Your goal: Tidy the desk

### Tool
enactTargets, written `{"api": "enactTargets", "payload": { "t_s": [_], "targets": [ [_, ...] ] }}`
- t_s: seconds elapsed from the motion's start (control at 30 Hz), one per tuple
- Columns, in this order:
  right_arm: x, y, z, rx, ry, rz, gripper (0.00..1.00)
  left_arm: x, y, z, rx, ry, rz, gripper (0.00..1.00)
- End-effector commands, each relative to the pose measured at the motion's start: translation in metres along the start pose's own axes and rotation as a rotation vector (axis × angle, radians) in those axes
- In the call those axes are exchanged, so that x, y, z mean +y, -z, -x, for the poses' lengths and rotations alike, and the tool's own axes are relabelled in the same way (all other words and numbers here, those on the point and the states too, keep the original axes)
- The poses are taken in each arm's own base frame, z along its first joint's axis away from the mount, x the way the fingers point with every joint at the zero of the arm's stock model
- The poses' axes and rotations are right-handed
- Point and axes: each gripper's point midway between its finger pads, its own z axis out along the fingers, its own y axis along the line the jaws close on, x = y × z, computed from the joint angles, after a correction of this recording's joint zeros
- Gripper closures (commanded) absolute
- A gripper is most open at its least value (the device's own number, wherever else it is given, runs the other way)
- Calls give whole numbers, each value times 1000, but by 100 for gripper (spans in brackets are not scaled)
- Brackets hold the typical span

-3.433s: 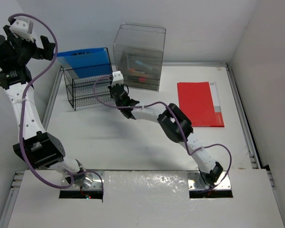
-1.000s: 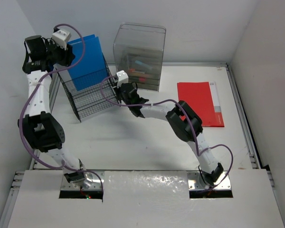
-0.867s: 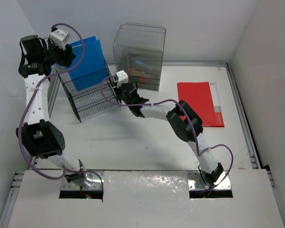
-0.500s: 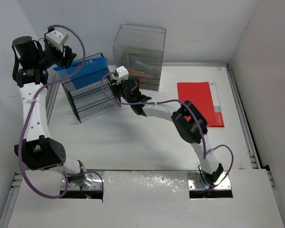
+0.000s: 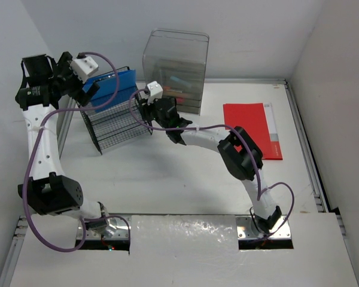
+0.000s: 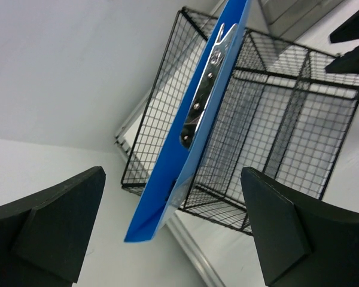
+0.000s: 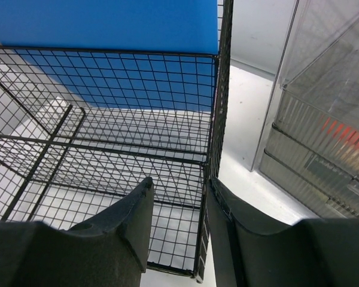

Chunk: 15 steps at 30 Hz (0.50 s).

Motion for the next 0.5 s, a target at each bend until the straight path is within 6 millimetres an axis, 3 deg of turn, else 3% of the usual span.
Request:
{"api": "enactTargets", "payload": {
  "t_s": [0.0,0.13,0.3,0.47],
  "targets": [
    [7,-1,23,-52,-32,38,61,13,3,5,3,-88,62,5],
    [5,-1,19,-37,-30,40,60,29,-3,11,-20,-124,106,4],
    [2,-1,10,-18,-34,40,60,21,-31,-14,37,-85,-10,4],
    [-2,-6,2,2,-56,33,63,25,-46,-25,73,-40,-22,16]
  ]
}}
